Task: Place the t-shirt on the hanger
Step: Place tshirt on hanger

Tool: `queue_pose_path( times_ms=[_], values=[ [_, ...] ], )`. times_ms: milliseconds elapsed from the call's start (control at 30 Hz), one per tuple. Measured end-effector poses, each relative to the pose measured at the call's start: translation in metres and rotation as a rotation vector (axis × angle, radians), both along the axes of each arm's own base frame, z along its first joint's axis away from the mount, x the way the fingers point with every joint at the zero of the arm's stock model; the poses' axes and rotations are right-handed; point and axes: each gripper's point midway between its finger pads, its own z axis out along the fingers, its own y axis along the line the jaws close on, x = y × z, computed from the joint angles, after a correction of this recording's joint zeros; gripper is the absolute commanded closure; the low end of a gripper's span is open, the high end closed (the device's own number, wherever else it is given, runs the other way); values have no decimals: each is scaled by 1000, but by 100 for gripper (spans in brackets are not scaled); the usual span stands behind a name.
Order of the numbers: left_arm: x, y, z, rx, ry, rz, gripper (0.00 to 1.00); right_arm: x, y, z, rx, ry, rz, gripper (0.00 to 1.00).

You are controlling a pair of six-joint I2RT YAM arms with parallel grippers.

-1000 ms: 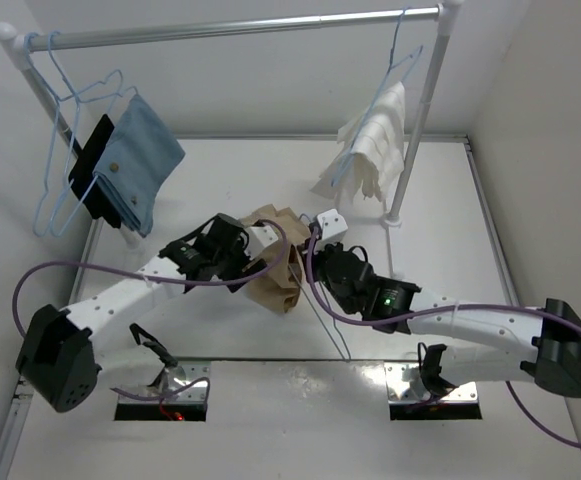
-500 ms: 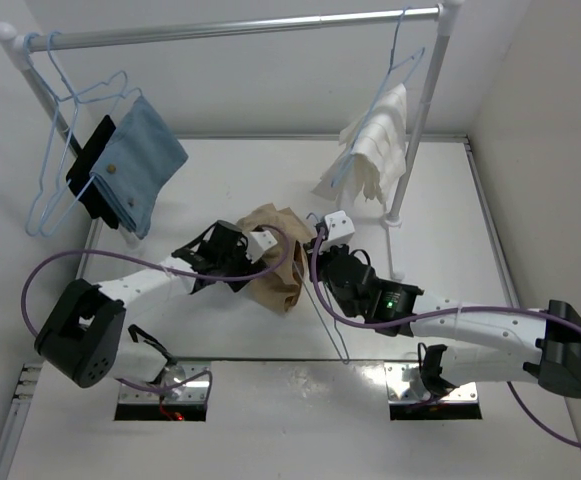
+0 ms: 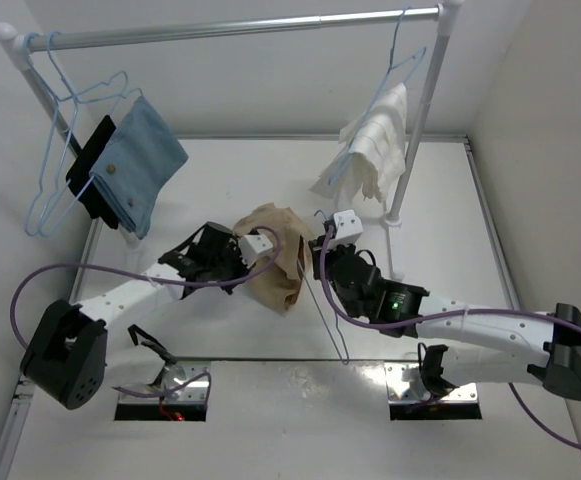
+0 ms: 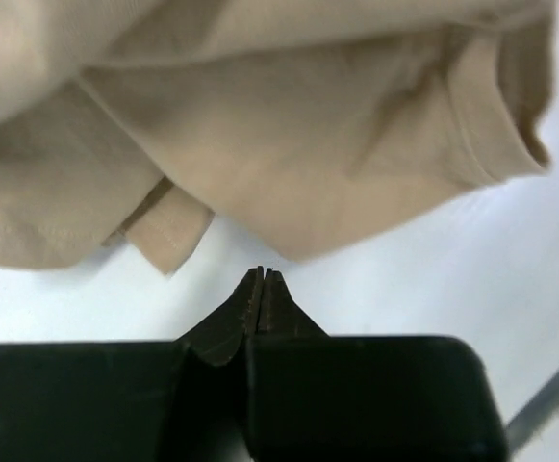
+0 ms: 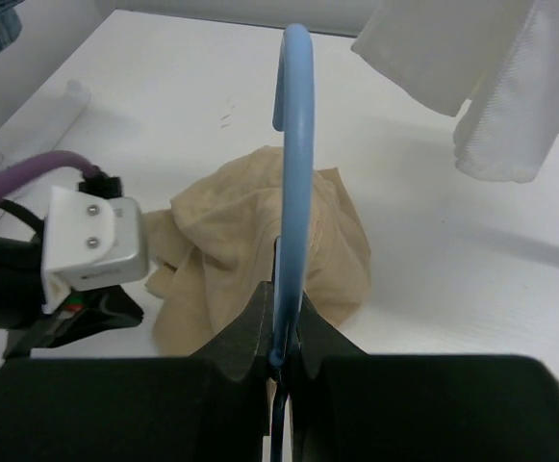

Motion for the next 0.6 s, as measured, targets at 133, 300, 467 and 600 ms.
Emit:
queue_pose_path(
  times_ms=[133, 300, 467, 600],
  values=[
    [-3, -2, 18, -40, -35, -11, 40, -1, -4, 0, -19, -2, -1, 100],
    [11, -11, 14, -79, -17, 48, 24, -1, -6, -2, -50, 2, 3, 100],
    [24, -18, 0, -95, -5, 82, 29, -1, -6, -2, -55, 0, 6, 100],
    [25, -26, -10, -121, 33, 75, 99, -1, -5, -2, -59, -1, 6, 100]
  ],
)
